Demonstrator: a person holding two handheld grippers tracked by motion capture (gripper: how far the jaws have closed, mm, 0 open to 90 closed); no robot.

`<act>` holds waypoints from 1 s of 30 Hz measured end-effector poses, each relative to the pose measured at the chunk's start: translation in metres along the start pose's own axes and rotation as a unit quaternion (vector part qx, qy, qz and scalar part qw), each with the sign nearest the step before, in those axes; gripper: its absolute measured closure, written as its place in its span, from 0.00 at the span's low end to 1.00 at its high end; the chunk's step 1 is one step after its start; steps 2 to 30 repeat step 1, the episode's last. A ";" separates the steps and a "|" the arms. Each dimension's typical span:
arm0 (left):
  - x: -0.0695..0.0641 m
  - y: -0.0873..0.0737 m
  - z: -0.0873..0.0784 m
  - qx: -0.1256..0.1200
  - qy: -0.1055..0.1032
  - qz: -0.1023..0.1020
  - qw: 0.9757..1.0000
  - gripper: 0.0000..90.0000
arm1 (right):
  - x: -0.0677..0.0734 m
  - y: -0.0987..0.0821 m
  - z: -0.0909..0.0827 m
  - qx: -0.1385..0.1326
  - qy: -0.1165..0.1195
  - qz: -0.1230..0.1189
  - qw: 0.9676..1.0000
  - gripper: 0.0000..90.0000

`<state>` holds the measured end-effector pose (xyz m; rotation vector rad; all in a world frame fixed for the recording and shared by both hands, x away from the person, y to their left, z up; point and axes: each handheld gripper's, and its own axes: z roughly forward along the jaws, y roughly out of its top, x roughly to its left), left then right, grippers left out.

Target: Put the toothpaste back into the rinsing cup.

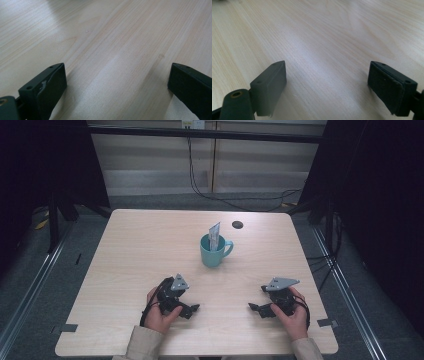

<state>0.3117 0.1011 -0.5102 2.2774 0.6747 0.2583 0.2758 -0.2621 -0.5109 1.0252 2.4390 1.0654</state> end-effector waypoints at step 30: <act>0.000 0.000 0.000 0.000 0.000 0.000 1.000 0.02 | 0.000 0.000 0.000 0.001 -0.001 0.001 1.000 0.16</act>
